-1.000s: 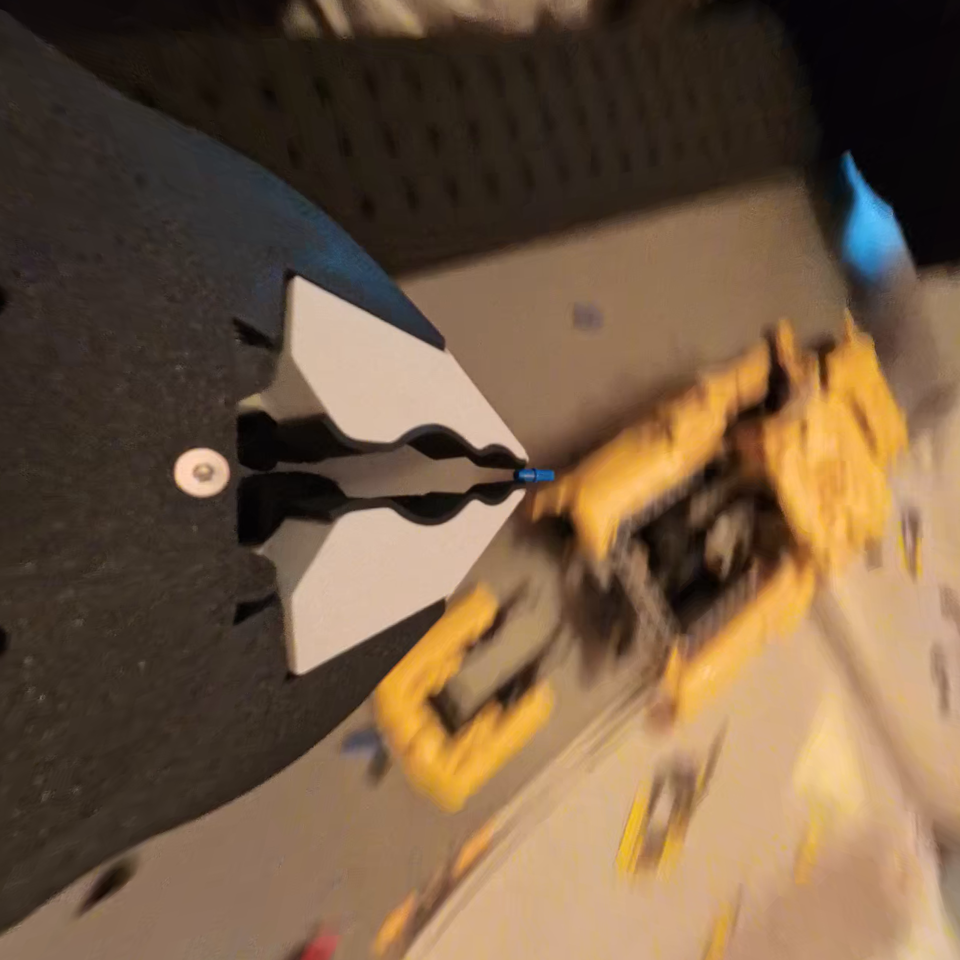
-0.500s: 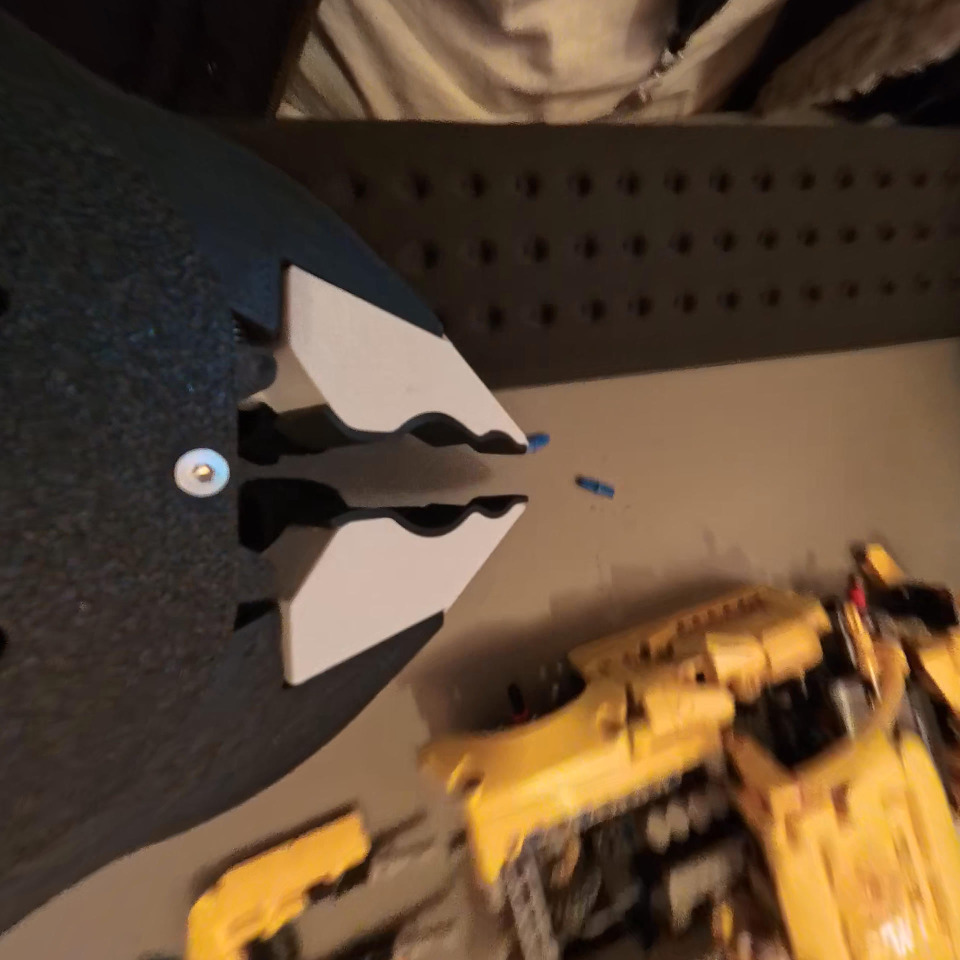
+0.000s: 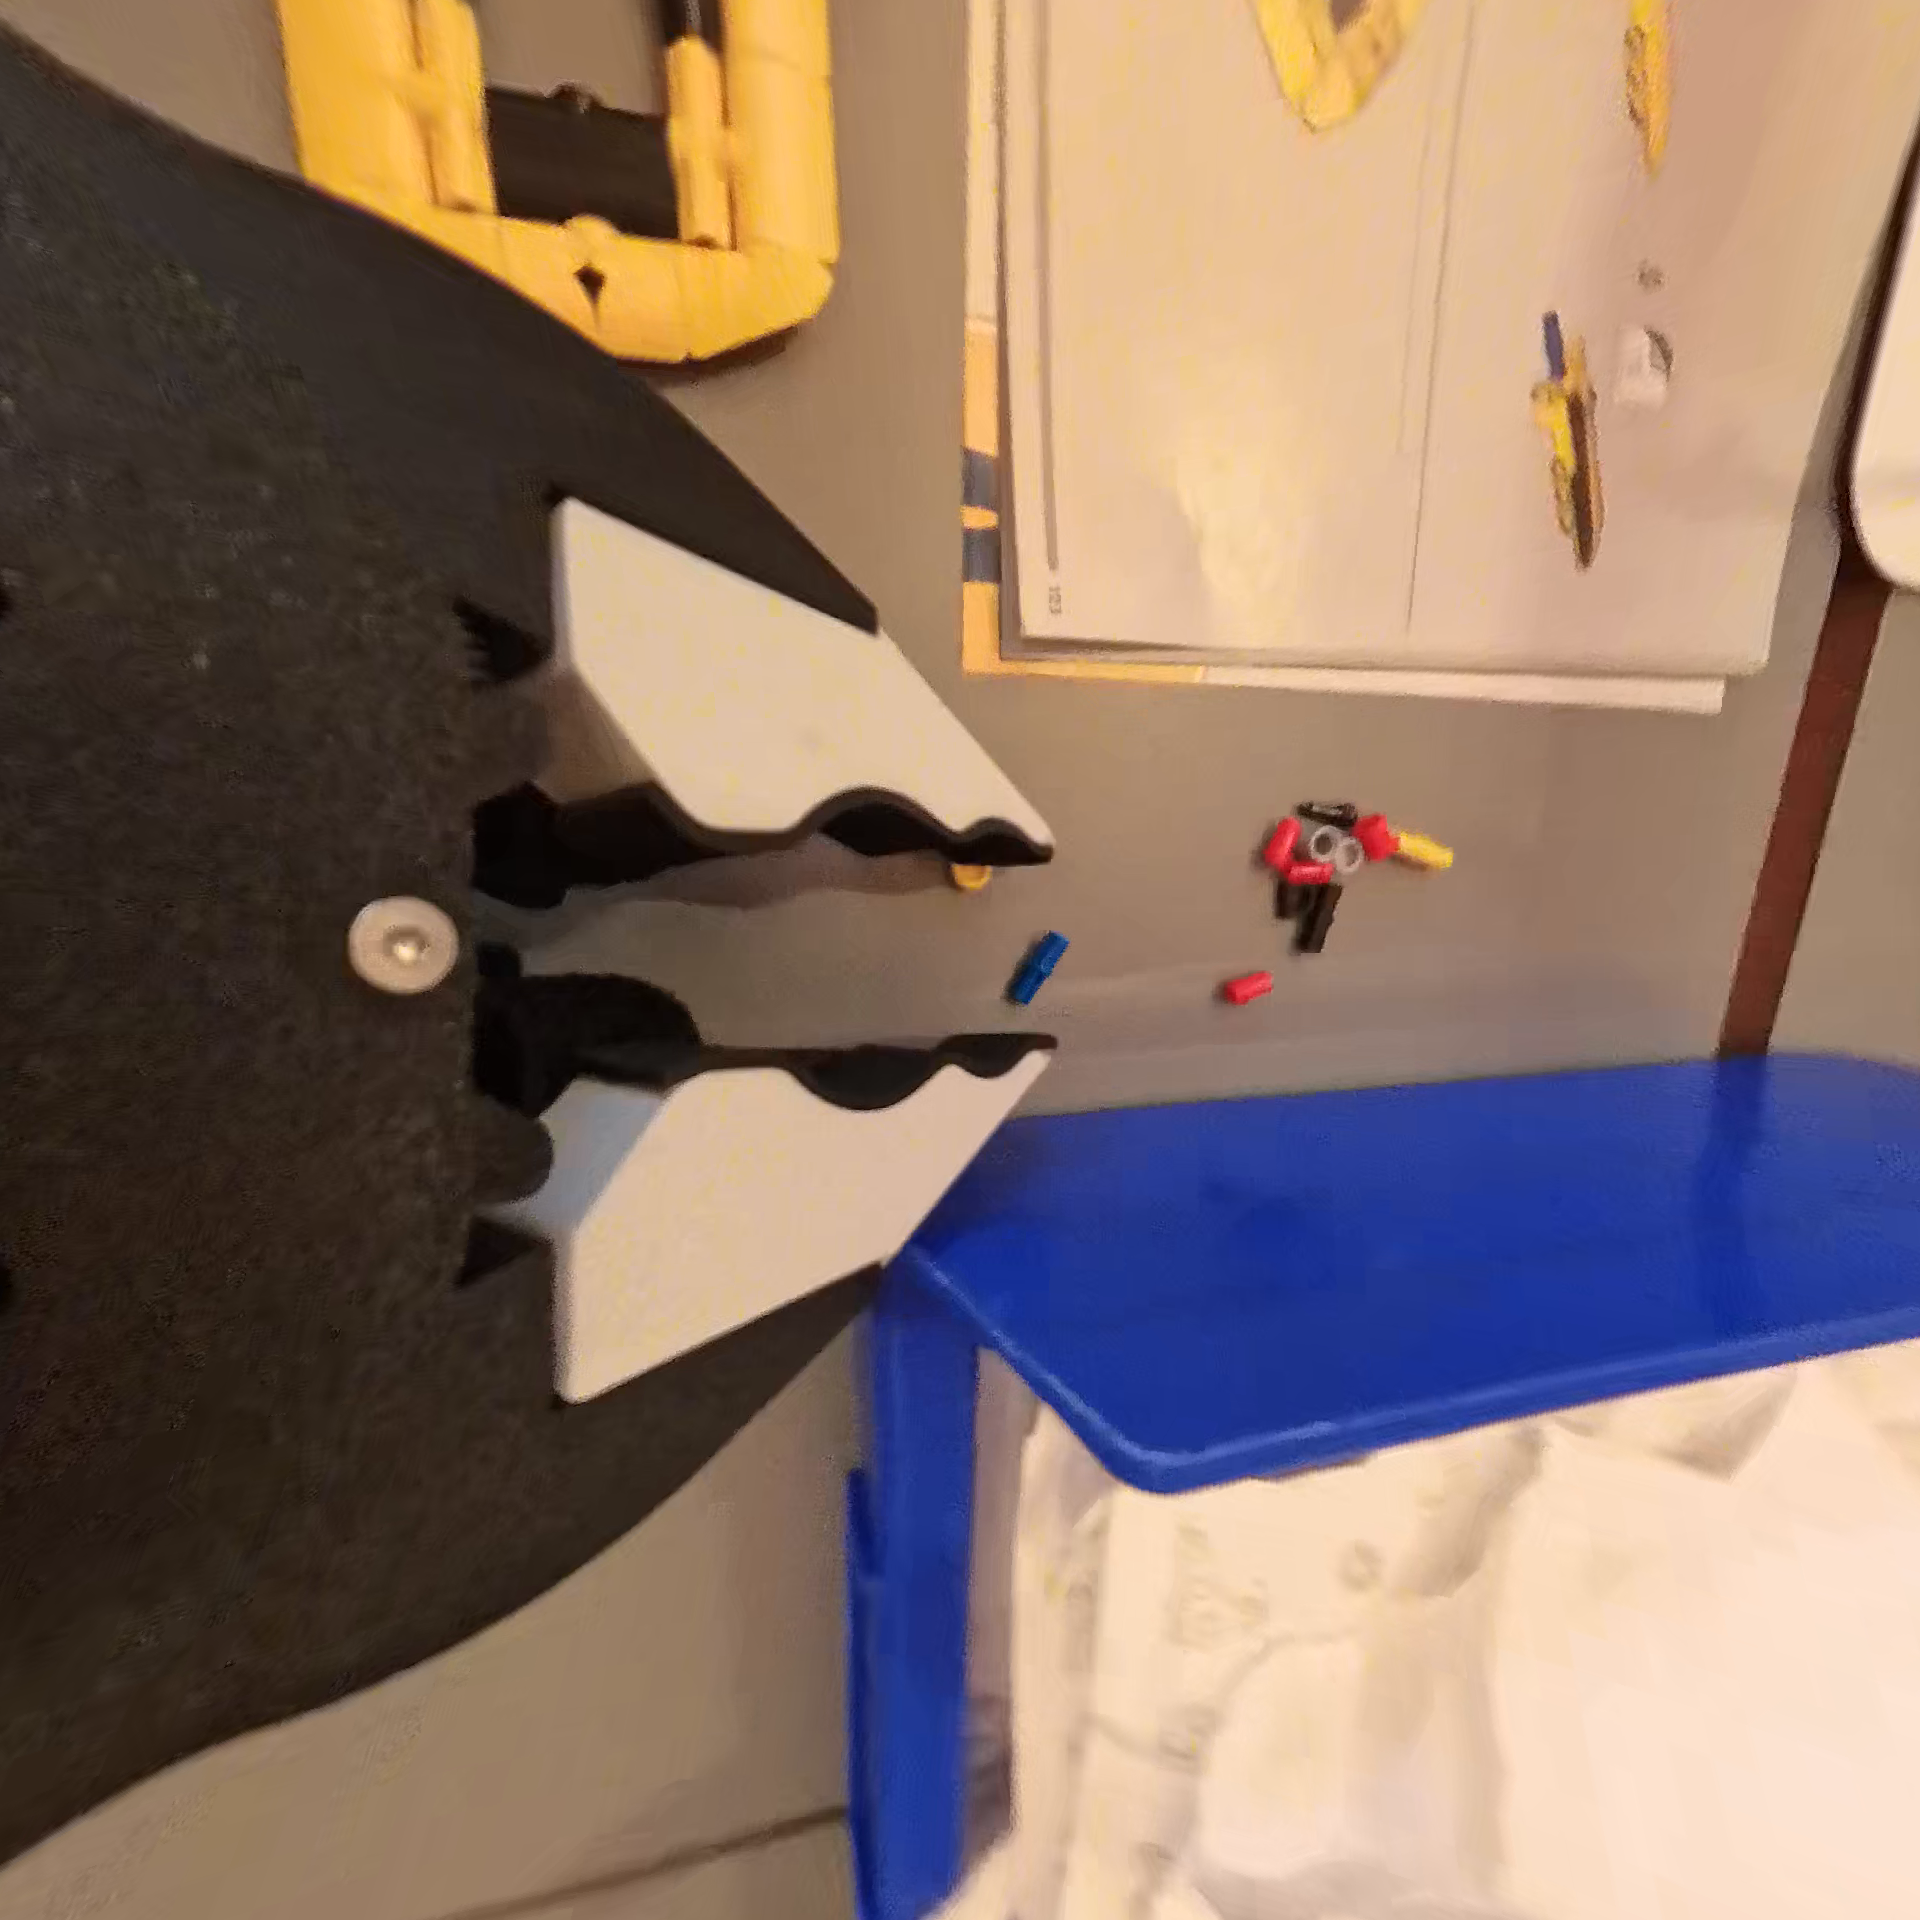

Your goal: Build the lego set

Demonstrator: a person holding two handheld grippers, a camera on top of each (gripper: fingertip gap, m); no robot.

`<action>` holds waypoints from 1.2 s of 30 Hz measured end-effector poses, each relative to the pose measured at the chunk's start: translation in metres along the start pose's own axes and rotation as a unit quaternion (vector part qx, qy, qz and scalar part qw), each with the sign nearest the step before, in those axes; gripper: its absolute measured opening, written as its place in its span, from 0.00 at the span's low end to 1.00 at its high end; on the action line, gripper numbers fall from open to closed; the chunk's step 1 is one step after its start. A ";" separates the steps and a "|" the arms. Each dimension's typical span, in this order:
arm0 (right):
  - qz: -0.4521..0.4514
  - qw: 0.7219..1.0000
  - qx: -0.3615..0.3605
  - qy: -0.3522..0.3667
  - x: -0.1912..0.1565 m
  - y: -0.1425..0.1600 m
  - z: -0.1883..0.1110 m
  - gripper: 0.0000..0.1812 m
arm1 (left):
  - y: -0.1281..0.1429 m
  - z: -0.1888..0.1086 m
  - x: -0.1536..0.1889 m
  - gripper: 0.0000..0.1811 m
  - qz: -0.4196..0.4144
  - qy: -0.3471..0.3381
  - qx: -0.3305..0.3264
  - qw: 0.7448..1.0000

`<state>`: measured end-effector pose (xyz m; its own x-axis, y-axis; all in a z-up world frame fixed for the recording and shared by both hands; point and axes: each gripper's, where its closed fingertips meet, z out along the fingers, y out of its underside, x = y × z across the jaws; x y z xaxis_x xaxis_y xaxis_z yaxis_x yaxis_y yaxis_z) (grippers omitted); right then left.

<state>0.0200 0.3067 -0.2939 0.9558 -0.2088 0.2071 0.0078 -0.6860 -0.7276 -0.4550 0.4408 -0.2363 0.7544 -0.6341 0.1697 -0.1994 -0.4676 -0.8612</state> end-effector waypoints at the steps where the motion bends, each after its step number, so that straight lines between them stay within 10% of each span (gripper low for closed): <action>1: 0.027 1.000 -0.005 -0.003 -0.002 0.003 0.002 0.18 | 0.001 0.001 0.000 0.08 -0.002 0.002 -0.001 1.000; 21: 0.034 0.999 0.036 0.018 0.004 -0.011 -0.007 0.00 | 0.004 0.003 0.007 0.08 0.003 0.013 -0.008 1.000; 27: -0.088 0.978 0.090 -0.169 -0.073 -0.020 -0.079 0.00 | 0.007 0.002 -0.007 0.08 -0.011 -0.011 -0.011 1.000; 36: -0.250 0.902 0.012 -0.353 -0.148 0.077 -0.173 0.00 | 0.009 -0.014 -0.061 0.16 -0.047 -0.167 -0.011 0.985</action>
<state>-0.1716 0.1640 -0.2669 0.7800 0.6238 0.0502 0.4871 -0.5548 -0.6745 -0.5111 0.4668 -0.2476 0.9330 -0.3515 0.0775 -0.1300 -0.5300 -0.8380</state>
